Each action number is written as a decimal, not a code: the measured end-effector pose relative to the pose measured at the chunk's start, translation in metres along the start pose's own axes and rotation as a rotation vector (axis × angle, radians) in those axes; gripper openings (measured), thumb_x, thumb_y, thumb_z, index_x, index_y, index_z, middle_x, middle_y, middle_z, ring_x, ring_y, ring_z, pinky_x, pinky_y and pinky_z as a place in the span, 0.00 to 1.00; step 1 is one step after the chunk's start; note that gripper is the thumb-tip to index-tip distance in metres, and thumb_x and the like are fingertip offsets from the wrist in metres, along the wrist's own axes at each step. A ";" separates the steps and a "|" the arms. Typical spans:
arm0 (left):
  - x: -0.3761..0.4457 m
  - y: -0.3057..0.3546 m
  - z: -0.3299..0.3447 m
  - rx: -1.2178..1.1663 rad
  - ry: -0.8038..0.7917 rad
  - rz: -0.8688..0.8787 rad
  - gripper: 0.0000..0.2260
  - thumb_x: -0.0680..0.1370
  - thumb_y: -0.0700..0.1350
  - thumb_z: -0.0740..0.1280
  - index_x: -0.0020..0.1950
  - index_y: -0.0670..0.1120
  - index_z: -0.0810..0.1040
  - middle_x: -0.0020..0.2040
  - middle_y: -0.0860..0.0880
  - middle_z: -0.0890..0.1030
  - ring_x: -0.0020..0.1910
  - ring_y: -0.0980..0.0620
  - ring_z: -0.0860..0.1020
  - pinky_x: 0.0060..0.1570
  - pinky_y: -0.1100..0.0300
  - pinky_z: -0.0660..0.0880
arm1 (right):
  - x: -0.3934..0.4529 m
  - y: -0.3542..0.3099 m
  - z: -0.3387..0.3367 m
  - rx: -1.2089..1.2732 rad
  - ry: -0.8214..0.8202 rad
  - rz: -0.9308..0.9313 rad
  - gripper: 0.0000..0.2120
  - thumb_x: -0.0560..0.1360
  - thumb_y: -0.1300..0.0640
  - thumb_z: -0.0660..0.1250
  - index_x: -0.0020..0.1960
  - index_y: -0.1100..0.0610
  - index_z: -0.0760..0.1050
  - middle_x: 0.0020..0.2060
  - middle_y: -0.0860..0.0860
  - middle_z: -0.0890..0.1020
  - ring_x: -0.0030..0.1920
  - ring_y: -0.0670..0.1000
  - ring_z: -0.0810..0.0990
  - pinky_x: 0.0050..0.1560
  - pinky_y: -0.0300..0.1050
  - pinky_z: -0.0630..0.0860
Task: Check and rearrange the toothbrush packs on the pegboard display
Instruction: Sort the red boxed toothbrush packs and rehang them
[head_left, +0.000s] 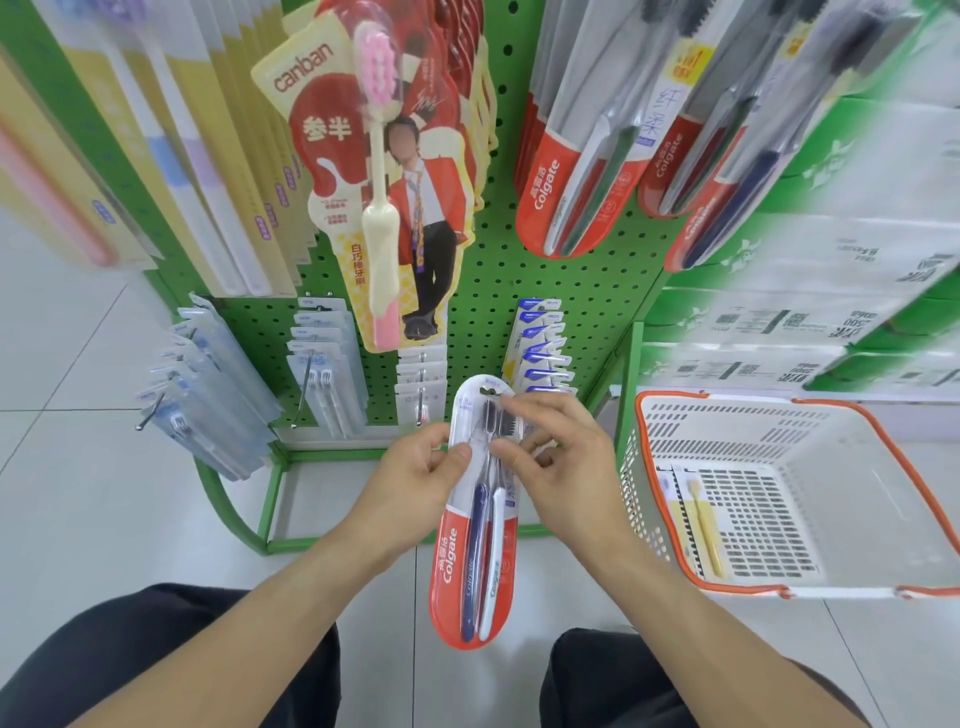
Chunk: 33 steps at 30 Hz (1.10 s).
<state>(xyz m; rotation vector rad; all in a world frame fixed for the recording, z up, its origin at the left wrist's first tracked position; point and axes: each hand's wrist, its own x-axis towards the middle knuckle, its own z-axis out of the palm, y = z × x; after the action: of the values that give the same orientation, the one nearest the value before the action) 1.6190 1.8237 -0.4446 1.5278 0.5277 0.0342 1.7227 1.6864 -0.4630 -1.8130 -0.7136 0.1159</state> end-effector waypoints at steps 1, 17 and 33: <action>0.000 0.000 0.000 -0.004 0.002 -0.003 0.10 0.85 0.42 0.60 0.61 0.48 0.78 0.46 0.44 0.87 0.44 0.40 0.86 0.48 0.44 0.82 | -0.001 0.001 0.002 0.006 0.040 0.004 0.16 0.70 0.65 0.79 0.56 0.54 0.85 0.55 0.46 0.80 0.35 0.44 0.80 0.37 0.32 0.76; 0.002 -0.004 0.004 -0.195 0.182 0.004 0.10 0.84 0.38 0.61 0.58 0.43 0.81 0.47 0.42 0.87 0.45 0.42 0.85 0.43 0.53 0.82 | 0.003 -0.002 0.003 0.228 -0.123 0.369 0.24 0.74 0.59 0.76 0.64 0.48 0.70 0.60 0.49 0.77 0.52 0.53 0.81 0.51 0.51 0.82; 0.000 0.003 0.006 -0.178 0.183 0.076 0.07 0.78 0.41 0.71 0.56 0.44 0.80 0.45 0.45 0.87 0.42 0.45 0.86 0.43 0.54 0.83 | 0.006 -0.018 -0.016 0.382 -0.431 0.467 0.12 0.78 0.62 0.70 0.61 0.57 0.80 0.49 0.60 0.86 0.45 0.61 0.86 0.40 0.55 0.84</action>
<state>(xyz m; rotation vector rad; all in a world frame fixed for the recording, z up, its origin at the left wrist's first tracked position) 1.6224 1.8189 -0.4417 1.3768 0.5955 0.2758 1.7270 1.6796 -0.4399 -1.5622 -0.5014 0.9128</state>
